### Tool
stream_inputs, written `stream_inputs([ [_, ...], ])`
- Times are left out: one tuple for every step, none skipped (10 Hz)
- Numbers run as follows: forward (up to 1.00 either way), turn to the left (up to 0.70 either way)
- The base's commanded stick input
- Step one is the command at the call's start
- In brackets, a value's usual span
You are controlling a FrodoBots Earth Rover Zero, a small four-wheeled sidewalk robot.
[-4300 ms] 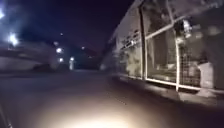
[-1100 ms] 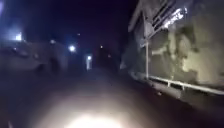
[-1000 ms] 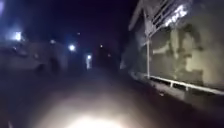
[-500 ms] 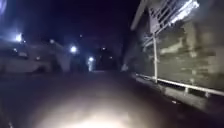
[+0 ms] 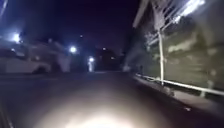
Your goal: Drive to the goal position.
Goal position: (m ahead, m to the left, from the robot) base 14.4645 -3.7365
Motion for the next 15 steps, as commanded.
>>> stream_inputs([
  [0.7,-0.31],
  [0.7,-0.14],
  [0.7,0.02],
  [0.7,0.02],
  [0.7,0.02],
  [0.7,0.02],
  [0.7,0.02],
  [0.7,0.02],
  [0.7,0.02],
  [0.7,0.02],
  [0.7,0.02],
  [0.7,0.02],
  [0.7,0.02],
  [0.7,0.02],
  [0.7,0.02],
])
